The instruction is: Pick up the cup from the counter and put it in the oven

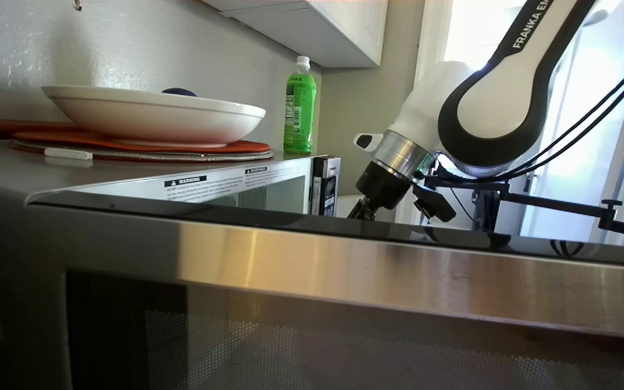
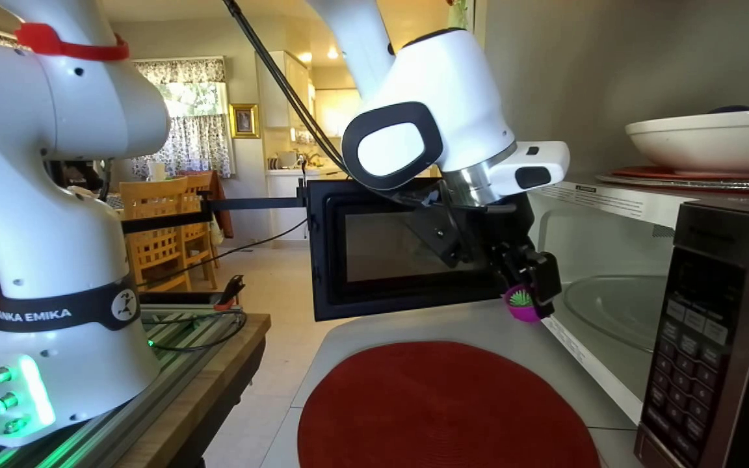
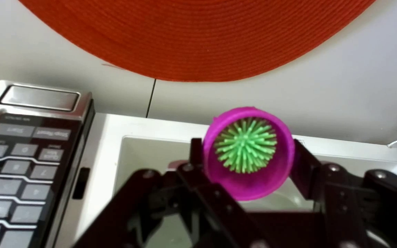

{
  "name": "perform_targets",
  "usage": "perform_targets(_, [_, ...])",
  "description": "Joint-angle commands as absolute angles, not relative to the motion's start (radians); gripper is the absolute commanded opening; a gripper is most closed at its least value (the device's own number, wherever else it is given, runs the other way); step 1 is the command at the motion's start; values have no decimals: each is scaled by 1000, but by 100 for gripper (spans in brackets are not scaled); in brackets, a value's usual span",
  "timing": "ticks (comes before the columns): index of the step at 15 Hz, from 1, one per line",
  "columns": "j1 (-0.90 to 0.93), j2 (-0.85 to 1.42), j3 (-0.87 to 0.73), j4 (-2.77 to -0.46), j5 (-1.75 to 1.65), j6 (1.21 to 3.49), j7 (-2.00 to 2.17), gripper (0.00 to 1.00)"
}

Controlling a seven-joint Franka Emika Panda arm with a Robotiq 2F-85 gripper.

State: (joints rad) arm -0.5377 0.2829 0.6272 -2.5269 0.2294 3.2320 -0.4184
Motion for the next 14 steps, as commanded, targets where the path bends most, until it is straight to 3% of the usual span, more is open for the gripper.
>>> perform_targets(1, [-484, 321, 576, -2509, 225, 3293, -419, 36])
perform_targets(13, [-299, 486, 458, -2358, 231, 3456, -435, 36])
perform_targets(14, [-233, 486, 366, -2349, 74, 3453, -280, 36])
